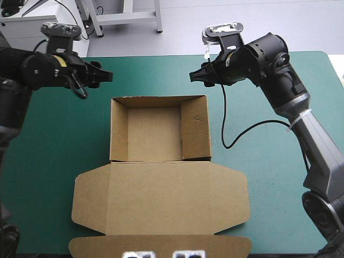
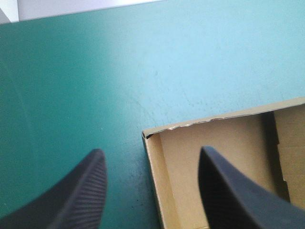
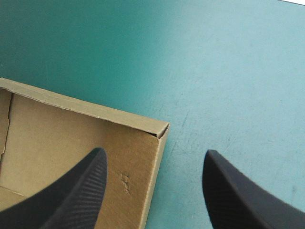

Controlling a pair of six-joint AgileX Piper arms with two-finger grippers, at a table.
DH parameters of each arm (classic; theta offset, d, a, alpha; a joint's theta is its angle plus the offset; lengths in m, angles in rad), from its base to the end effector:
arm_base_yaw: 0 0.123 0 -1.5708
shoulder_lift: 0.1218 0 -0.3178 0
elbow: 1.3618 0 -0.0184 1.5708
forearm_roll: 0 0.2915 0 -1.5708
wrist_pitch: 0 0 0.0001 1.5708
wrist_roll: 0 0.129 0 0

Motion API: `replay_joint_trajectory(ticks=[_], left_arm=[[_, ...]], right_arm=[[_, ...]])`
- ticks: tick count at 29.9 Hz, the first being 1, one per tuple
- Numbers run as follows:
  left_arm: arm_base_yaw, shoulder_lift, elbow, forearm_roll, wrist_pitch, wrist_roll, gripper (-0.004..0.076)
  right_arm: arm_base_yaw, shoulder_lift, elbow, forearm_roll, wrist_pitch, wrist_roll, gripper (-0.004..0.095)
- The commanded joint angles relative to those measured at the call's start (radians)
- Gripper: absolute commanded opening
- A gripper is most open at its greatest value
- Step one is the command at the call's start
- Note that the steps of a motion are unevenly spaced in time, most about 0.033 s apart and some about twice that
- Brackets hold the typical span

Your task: Fold the box

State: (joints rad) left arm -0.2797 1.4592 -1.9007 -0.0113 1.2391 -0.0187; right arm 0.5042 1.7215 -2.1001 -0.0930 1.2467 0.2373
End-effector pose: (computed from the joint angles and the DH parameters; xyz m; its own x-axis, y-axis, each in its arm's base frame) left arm 0.3297 -0.0961 0.5195 -0.6330 0.1585 -0.7578 0.2697 0.9626 -0.0239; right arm 0.3811 0.1973 0.4860 -0.6902 -0.1463 -0.7087 -0.2904 0.9530 0.0860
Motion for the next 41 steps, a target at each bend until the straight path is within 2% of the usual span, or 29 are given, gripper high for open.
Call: replay_joint_trajectory(ticks=[1,3,10,15,20,26,34,39,41], left_arm=[[-0.003,-0.121,-0.029,-0.002,0.047,0.034,0.0155],[-0.003,-0.167,-0.029,-0.013,0.047,0.052,-0.0001],[-0.003,-0.341,0.091,-0.022,0.047,0.070,-0.0008],[-0.003,-0.442,0.250,-0.022,0.047,0.070,-0.0008],[-0.003,-0.528,0.410,-0.059,0.047,0.070,-0.0008],[-0.003,-0.611,0.543,-0.158,0.047,0.070,-0.0008],[-0.003,-0.662,0.587,-0.233,0.047,0.070,-0.0008],[-0.003,-0.662,0.587,-0.235,0.047,0.070,-0.0008],[-0.003,-0.662,0.587,-0.235,0.047,0.070,-0.0008]], right_arm=[[-0.004,-0.046,0.043,0.028,0.005,-0.003,0.0553],[-0.004,-0.046,0.108,0.058,0.005,-0.003,0.0553],[-0.004,-0.025,0.291,0.065,-0.083,-0.014,0.0553],[-0.004,0.038,0.304,0.075,-0.078,-0.016,0.0553],[-0.004,0.117,0.304,0.148,-0.168,-0.045,0.0544],[-0.004,0.212,0.302,0.153,-0.211,-0.045,0.0373],[-0.018,0.266,0.293,0.133,-0.233,-0.037,0.0178],[-0.090,0.266,0.240,0.133,-0.209,0.014,-0.0006],[-0.141,0.266,0.193,0.128,-0.176,0.019,-0.0017]])
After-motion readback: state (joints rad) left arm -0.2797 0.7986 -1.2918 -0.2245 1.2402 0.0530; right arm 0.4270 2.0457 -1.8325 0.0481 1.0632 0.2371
